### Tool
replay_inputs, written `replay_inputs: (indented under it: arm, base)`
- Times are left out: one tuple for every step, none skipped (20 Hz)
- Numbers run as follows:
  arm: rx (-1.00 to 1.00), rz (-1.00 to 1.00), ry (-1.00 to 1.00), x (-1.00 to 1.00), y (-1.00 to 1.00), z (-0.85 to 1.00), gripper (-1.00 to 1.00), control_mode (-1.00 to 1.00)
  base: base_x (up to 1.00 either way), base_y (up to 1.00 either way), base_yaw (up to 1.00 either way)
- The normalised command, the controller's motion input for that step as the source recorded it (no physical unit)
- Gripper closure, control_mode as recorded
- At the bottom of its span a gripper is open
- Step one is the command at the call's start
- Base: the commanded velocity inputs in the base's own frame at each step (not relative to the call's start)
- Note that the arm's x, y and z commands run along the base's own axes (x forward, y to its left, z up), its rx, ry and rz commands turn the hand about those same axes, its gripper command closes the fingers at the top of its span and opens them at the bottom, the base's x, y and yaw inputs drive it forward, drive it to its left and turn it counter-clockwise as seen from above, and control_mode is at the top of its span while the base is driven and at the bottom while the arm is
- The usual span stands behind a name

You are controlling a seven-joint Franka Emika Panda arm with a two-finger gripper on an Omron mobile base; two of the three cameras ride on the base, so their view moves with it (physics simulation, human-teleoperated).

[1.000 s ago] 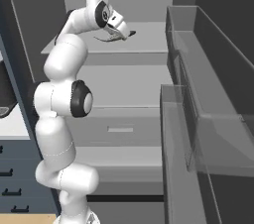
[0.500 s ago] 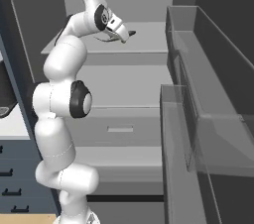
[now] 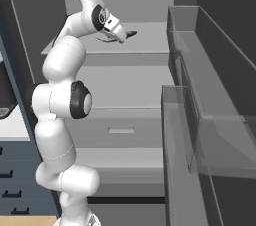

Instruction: Place one broccoli and one fish in each tupperware on the nearby counter, to pack two identical lunches.

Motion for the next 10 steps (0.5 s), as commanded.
replay_inputs:
  arm:
    - [0.0,0.0,0.0,0.01,0.13,-0.11,-1.0,-1.0]
    - [0.0,0.0,0.0,0.04,0.12,-0.16,-1.0,-1.0]
    - [0.0,0.0,0.0,0.04,0.11,-0.29,-1.0,-1.0]
    - [0.0,0.0,0.0,0.04,0.01,-0.4,-1.0,-1.0]
    - [-0.02,0.0,0.0,0.07,0.0,-0.46,-1.0,-1.0]
    - [-0.03,0.0,0.0,0.08,0.0,-0.48,-1.0,-1.0]
    - [-0.03,0.0,0.0,0.06,0.0,-0.41,-1.0,-1.0]
    - [-0.02,0.0,0.0,0.0,0.0,-0.31,-1.0,-1.0]
    - [0.0,0.0,0.0,0.0,0.0,-0.12,-1.0,-1.0]
    - [0.0,0.0,0.01,0.0,0.0,0.0,-1.0,-1.0]
  base:
    - [0.0,0.0,0.0]
    - [0.0,0.0,0.0]
    - [0.0,0.0,0.0]
    - [0.0,0.0,0.0]
    - [0.0,0.0,0.0]
    - [0.0,0.0,0.0]
    - [0.0,0.0,0.0]
    - [0.0,0.0,0.0]
    - [0.0,0.0,0.0]
    - [0.0,0.0,0.0]
